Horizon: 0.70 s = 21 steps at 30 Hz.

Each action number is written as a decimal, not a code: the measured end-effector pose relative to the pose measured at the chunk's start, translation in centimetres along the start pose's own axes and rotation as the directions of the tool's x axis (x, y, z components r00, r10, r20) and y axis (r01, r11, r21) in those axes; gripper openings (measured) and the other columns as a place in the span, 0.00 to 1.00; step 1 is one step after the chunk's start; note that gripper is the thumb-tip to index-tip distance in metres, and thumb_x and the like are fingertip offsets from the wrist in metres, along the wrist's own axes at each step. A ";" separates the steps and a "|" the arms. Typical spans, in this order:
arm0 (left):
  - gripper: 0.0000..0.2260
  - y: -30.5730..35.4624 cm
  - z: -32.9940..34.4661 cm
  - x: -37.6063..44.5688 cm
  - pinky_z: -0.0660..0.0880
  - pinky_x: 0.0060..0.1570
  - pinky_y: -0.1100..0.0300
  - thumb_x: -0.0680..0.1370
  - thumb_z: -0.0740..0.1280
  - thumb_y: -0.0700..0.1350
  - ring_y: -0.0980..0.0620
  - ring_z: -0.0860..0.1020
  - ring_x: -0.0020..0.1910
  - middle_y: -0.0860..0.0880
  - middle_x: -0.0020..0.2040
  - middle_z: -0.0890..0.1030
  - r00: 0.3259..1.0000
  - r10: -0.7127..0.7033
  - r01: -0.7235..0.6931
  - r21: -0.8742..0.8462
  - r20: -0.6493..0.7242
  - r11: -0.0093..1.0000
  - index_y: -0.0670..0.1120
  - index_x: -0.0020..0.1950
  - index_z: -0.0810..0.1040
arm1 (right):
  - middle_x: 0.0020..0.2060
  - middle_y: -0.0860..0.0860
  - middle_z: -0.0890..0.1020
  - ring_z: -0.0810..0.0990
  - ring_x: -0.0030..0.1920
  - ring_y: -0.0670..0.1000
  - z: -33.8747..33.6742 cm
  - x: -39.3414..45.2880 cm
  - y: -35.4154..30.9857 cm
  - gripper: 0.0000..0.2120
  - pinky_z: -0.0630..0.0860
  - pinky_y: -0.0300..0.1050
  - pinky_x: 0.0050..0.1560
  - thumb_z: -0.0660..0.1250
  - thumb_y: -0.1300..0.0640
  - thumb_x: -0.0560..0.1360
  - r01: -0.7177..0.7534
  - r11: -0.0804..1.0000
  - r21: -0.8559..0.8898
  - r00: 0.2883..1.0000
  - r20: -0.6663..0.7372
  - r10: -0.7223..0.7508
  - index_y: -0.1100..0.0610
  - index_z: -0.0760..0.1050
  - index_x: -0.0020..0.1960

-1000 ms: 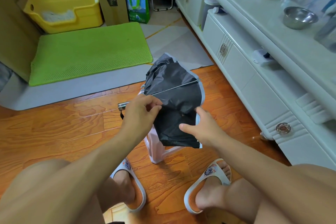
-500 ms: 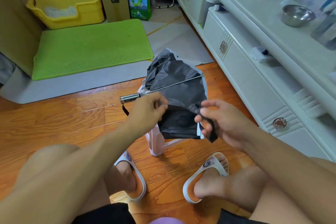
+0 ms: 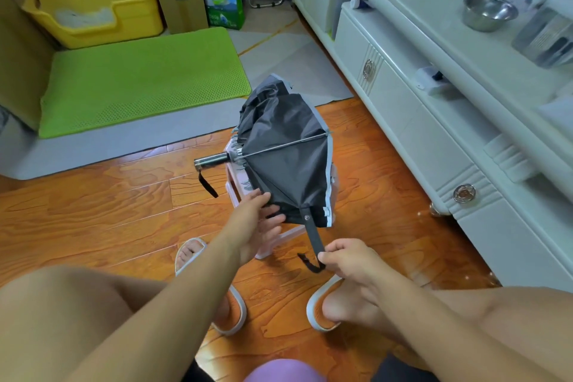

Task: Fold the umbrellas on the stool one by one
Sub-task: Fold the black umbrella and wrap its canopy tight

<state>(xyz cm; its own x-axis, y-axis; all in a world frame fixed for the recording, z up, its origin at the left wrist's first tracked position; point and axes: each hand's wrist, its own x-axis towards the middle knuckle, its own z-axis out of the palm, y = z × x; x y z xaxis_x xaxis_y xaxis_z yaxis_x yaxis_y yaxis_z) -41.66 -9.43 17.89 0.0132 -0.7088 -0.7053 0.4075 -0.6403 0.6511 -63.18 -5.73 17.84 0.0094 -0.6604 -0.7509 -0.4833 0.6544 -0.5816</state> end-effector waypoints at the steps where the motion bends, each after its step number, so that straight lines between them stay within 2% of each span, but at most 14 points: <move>1: 0.17 -0.2 0.4 0.0 0.77 0.62 0.46 0.84 0.64 0.46 0.43 0.83 0.58 0.43 0.63 0.81 1.000 0.007 -0.006 -0.034 0.007 0.999 0.54 0.73 0.68 | 0.35 0.47 0.82 0.78 0.40 0.49 -0.2 0.3 0.1 0.03 0.74 0.46 0.47 0.74 0.55 0.75 -0.006 1.000 -0.012 1.000 0.031 0.006 0.53 0.82 0.45; 2: 0.20 -0.3 0.8 0.0 0.75 0.64 0.46 0.84 0.64 0.44 0.43 0.82 0.58 0.43 0.64 0.81 1.000 0.030 -0.030 -0.074 0.007 0.997 0.55 0.75 0.67 | 0.38 0.49 0.83 0.81 0.45 0.51 -0.4 0.5 0.0 0.03 0.77 0.49 0.53 0.75 0.55 0.74 -0.020 0.999 -0.030 0.997 0.067 0.022 0.53 0.82 0.45; 4: 0.21 -0.3 1.3 0.0 0.75 0.60 0.49 0.84 0.64 0.40 0.45 0.82 0.57 0.42 0.62 0.82 0.995 0.089 -0.094 -0.147 -0.040 0.985 0.53 0.76 0.67 | 0.52 0.52 0.85 0.82 0.58 0.54 -0.7 1.0 -0.7 0.12 0.77 0.54 0.64 0.75 0.53 0.75 -0.033 0.999 -0.029 0.990 0.138 0.037 0.55 0.81 0.57; 5: 0.20 -0.1 1.4 0.2 0.76 0.55 0.52 0.83 0.64 0.38 0.45 0.82 0.55 0.41 0.61 0.82 0.990 0.109 -0.123 -0.169 -0.088 0.978 0.51 0.74 0.68 | 0.59 0.53 0.83 0.81 0.62 0.54 -0.9 1.5 -1.3 0.20 0.76 0.53 0.66 0.75 0.52 0.76 -0.025 0.999 0.045 0.988 0.156 0.018 0.55 0.76 0.65; 7: 0.18 0.0 1.3 0.9 0.77 0.48 0.56 0.82 0.66 0.38 0.45 0.80 0.50 0.39 0.59 0.81 0.978 0.111 -0.142 -0.178 -0.175 0.974 0.46 0.71 0.69 | 0.67 0.57 0.77 0.77 0.67 0.56 -1.1 2.6 -3.1 0.28 0.73 0.54 0.69 0.72 0.51 0.78 0.017 0.938 0.347 0.989 0.134 -0.067 0.57 0.67 0.74; 9: 0.17 -0.1 1.2 1.7 0.78 0.45 0.58 0.81 0.68 0.37 0.49 0.81 0.45 0.40 0.55 0.81 0.975 0.079 -0.115 -0.167 -0.208 0.979 0.44 0.69 0.70 | 0.68 0.60 0.75 0.73 0.70 0.60 -1.1 4.1 -4.9 0.28 0.68 0.58 0.74 0.70 0.52 0.79 0.006 0.749 0.663 0.992 0.093 -0.090 0.58 0.65 0.75; 10: 0.16 -0.2 1.2 2.0 0.78 0.43 0.59 0.81 0.68 0.36 0.50 0.81 0.42 0.41 0.52 0.81 0.974 0.067 -0.103 -0.159 -0.216 0.982 0.43 0.68 0.71 | 0.65 0.61 0.76 0.73 0.70 0.61 -1.0 4.9 -5.7 0.26 0.68 0.58 0.73 0.70 0.52 0.80 -0.023 0.644 0.765 0.993 0.092 -0.075 0.57 0.65 0.74; 12: 0.14 -0.3 1.2 2.3 0.77 0.39 0.60 0.80 0.68 0.34 0.52 0.80 0.38 0.43 0.47 0.80 0.970 0.044 -0.080 -0.143 -0.237 0.987 0.43 0.64 0.71 | 0.58 0.62 0.78 0.77 0.65 0.61 -0.7 6.0 -6.9 0.21 0.74 0.57 0.68 0.70 0.52 0.79 -0.062 0.529 0.846 0.992 0.110 -0.060 0.55 0.69 0.68; 14: 0.13 -0.5 1.1 2.5 0.76 0.35 0.61 0.80 0.67 0.32 0.52 0.80 0.36 0.42 0.47 0.81 0.968 0.013 -0.043 -0.114 -0.250 0.993 0.44 0.61 0.71 | 0.57 0.61 0.80 0.80 0.58 0.58 -0.2 6.7 -7.2 0.14 0.79 0.53 0.57 0.70 0.55 0.80 -0.013 0.569 0.822 0.998 0.050 -0.050 0.56 0.72 0.63; 17: 0.12 -0.9 0.6 2.8 0.76 0.36 0.59 0.79 0.67 0.33 0.51 0.82 0.37 0.40 0.52 0.82 0.971 -0.027 0.003 -0.103 -0.236 0.995 0.45 0.59 0.72 | 0.58 0.58 0.81 0.82 0.55 0.57 0.0 7.2 -6.4 0.06 0.81 0.46 0.45 0.70 0.61 0.80 0.122 0.742 0.659 0.979 -0.202 0.018 0.56 0.76 0.55; 19: 0.09 -0.8 0.7 2.6 0.77 0.40 0.57 0.81 0.66 0.36 0.49 0.82 0.40 0.41 0.52 0.83 0.975 -0.013 -0.016 -0.131 -0.223 0.991 0.45 0.59 0.73 | 0.56 0.56 0.82 0.83 0.53 0.55 0.0 6.7 -5.3 0.05 0.83 0.45 0.44 0.70 0.61 0.79 0.163 0.815 0.556 0.953 -0.303 0.016 0.56 0.77 0.54; 21: 0.07 -0.6 1.0 2.5 0.77 0.43 0.55 0.83 0.64 0.38 0.47 0.82 0.43 0.41 0.50 0.84 0.975 0.045 -0.079 -0.148 -0.218 0.986 0.47 0.60 0.73 | 0.53 0.54 0.83 0.84 0.49 0.54 0.1 6.2 -4.4 0.05 0.84 0.49 0.49 0.71 0.61 0.79 0.179 0.852 0.491 0.933 -0.358 0.011 0.55 0.78 0.53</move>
<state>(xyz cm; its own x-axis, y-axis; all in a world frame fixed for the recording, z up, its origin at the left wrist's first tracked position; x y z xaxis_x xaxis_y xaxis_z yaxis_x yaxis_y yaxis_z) -42.77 -11.09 15.99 0.2301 -0.6555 -0.7193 0.5355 -0.5319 0.6560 -60.95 -12.66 15.67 -0.3101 -0.7416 -0.5949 0.0199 0.6205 -0.7839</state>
